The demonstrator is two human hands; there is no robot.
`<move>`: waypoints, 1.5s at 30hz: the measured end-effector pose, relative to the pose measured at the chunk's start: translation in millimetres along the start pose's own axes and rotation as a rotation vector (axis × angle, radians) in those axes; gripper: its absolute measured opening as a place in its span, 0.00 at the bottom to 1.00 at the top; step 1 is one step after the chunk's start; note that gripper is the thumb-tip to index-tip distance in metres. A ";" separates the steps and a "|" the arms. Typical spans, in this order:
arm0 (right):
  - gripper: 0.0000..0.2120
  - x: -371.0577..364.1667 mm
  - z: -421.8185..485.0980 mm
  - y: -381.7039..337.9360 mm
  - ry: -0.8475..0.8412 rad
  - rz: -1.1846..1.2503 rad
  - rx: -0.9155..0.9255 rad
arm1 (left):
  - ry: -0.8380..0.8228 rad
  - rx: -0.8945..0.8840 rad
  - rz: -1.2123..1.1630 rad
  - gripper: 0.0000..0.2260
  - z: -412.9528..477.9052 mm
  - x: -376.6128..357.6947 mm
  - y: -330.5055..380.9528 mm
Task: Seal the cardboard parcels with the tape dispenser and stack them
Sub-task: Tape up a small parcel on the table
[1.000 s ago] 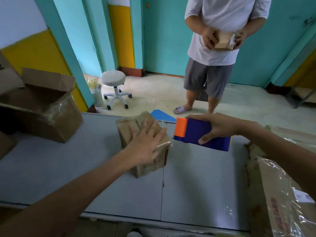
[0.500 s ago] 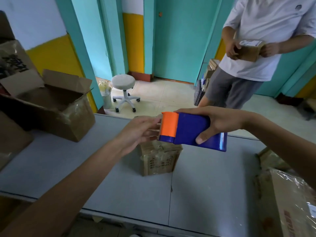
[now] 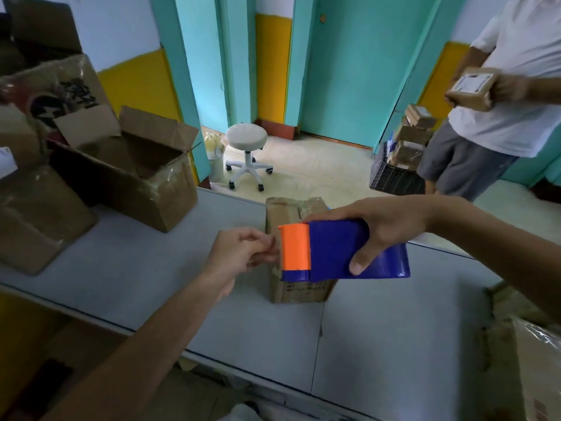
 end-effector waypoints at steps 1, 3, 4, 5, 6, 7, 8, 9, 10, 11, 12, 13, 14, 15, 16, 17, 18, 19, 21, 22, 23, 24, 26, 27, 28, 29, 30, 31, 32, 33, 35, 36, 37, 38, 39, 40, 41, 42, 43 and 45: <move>0.34 -1.7 -4.1 4.8 -0.021 0.013 -0.016 | 0.033 0.008 -0.030 0.08 -2.4 7.9 -5.3; 0.34 -2.2 -15.4 16.5 -0.054 0.033 -0.057 | 0.100 0.015 -0.081 0.08 -5.5 22.1 -14.7; 0.33 -1.8 -20.7 21.3 -0.065 0.034 -0.080 | 0.118 0.015 -0.070 0.08 -6.5 24.7 -18.3; 0.33 -0.9 -25.1 25.1 -0.069 0.028 -0.102 | 0.127 0.010 -0.039 0.08 -6.8 23.3 -20.5; 0.33 0.1 -28.4 28.9 -0.074 0.014 -0.122 | 0.133 0.008 -0.014 0.09 -7.3 19.1 -21.7; 0.34 0.7 -30.9 32.8 -0.084 -0.007 -0.145 | 0.136 0.008 -0.004 0.09 -6.9 13.5 -23.2; 0.34 0.6 -33.6 36.1 -0.103 -0.019 -0.176 | 0.136 0.015 -0.011 0.09 -6.5 7.7 -25.5; 0.34 0.3 -36.3 39.3 -0.125 -0.028 -0.212 | 0.132 0.022 -0.015 0.09 -6.5 2.5 -27.9; 0.33 0.6 -38.6 41.2 -0.143 -0.032 -0.244 | 0.131 0.027 -0.012 0.08 -6.7 -1.5 -29.8; 0.31 1.5 -40.2 43.1 -0.154 -0.037 -0.268 | 0.140 0.021 0.011 0.07 -5.8 -3.6 -32.0; 0.30 2.2 -41.2 44.3 -0.159 -0.041 -0.291 | 0.158 0.008 0.056 0.07 -5.3 -4.2 -33.7; 0.29 2.9 -41.1 44.7 -0.164 -0.044 -0.308 | 0.182 -0.012 0.113 0.07 -4.8 -4.3 -34.9; 0.29 2.9 -39.9 44.0 -0.166 -0.049 -0.317 | 0.207 -0.028 0.160 0.09 -4.5 -4.1 -36.1; 0.29 2.7 -37.7 43.5 -0.168 -0.055 -0.318 | 0.231 -0.037 0.184 0.09 -4.2 -3.6 -36.9; 0.29 2.0 -34.8 43.1 -0.166 -0.055 -0.317 | 0.253 -0.040 0.193 0.10 -4.3 -2.7 -37.8; 0.30 1.3 -31.1 43.5 -0.164 -0.052 -0.318 | 0.272 -0.043 0.212 0.10 -4.6 -1.9 -38.7; 0.31 0.4 -27.3 43.3 -0.168 -0.046 -0.319 | 0.286 -0.044 0.242 0.11 -5.9 -1.6 -39.5; 0.31 -0.2 -23.7 43.2 -0.177 -0.043 -0.321 | 0.296 -0.045 0.277 0.11 -6.5 -1.4 -40.9; 0.30 -0.8 -18.5 41.6 -0.195 -0.041 -0.328 | 0.301 -0.030 0.326 0.11 -4.8 -0.8 -46.2; 0.31 -0.9 -17.0 40.1 -0.203 -0.044 -0.334 | 0.291 -0.016 0.328 0.11 -4.4 -1.0 -47.6; 0.31 -0.7 -15.5 39.3 -0.209 -0.052 -0.340 | 0.270 0.000 0.330 0.12 -2.1 -1.2 -49.3; 0.31 -0.5 -14.3 39.1 -0.210 -0.060 -0.344 | 0.242 0.011 0.343 0.12 0.0 -1.3 -50.5; 0.31 -0.3 -12.3 39.0 -0.212 -0.072 -0.356 | 0.206 0.015 0.483 0.15 6.9 2.7 -53.1; 0.32 -0.4 -11.7 38.7 -0.212 -0.080 -0.360 | 0.195 0.036 0.614 0.16 10.6 6.3 -54.2; 0.32 0.0 -11.8 38.6 -0.209 -0.086 -0.365 | 0.185 0.088 0.767 0.17 14.1 11.3 -57.1; 0.33 0.2 -12.6 39.1 -0.206 -0.089 -0.371 | 0.188 0.150 0.897 0.20 17.1 19.1 -59.7; 0.34 0.1 -12.7 38.8 -0.211 -0.097 -0.372 | 0.218 0.193 0.949 0.22 19.3 27.5 -60.1; 0.34 -0.4 -12.2 38.1 -0.220 -0.105 -0.368 | 0.272 0.182 0.912 0.21 19.5 33.3 -53.2; 0.34 -0.6 -12.1 38.0 -0.219 -0.108 -0.367 | 0.347 0.084 0.853 0.16 20.2 35.6 -39.2; 0.34 -0.2 -11.9 38.2 -0.211 -0.106 -0.368 | 0.411 -0.085 0.814 0.14 19.3 31.0 -19.7; 0.35 -0.6 -10.8 37.9 -0.210 -0.105 -0.371 | 0.405 -0.443 0.829 0.15 12.8 2.3 15.3; 0.35 -1.5 -10.5 36.9 -0.215 -0.105 -0.370 | 0.332 -0.564 0.882 0.16 8.8 -17.6 25.4; 0.35 -1.8 -10.2 35.9 -0.215 -0.108 -0.367 | 0.235 -0.622 0.966 0.17 8.0 -38.5 26.2; 0.35 -2.2 -10.3 35.1 -0.211 -0.109 -0.362 | 0.131 -0.632 1.066 0.19 10.6 -56.6 17.5; 0.35 -2.8 -10.6 35.2 -0.205 -0.106 -0.360 | 0.043 -0.620 1.168 0.22 14.8 -69.3 4.9; 0.34 -3.4 -11.1 36.1 -0.198 -0.102 -0.361 | -0.015 -0.603 1.249 0.25 20.3 -76.7 -7.0; 0.35 -4.0 -11.7 37.7 -0.190 -0.094 -0.359 | -0.039 -0.589 1.281 0.28 26.2 -78.4 -15.9; 0.35 -4.8 -12.5 39.2 -0.181 -0.083 -0.354 | -0.044 -0.581 1.291 0.30 31.4 -77.5 -21.5; 0.35 -5.5 -13.5 40.9 -0.168 -0.070 -0.346 | -0.042 -0.582 1.300 0.30 36.3 -76.2 -25.7; 0.34 -7.1 -18.4 44.6 -0.135 -0.041 -0.327 | -0.037 -0.603 1.334 0.28 39.9 -73.2 -26.3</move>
Point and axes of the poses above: each hand's wrist, its own z-axis towards the middle knuckle, its own x-axis out of the back of the hand, y = z × x, the point moved 5 cm from there along z, towards the middle knuckle, and after that the axes turned 3 degrees about x, right-handed, at the moved point
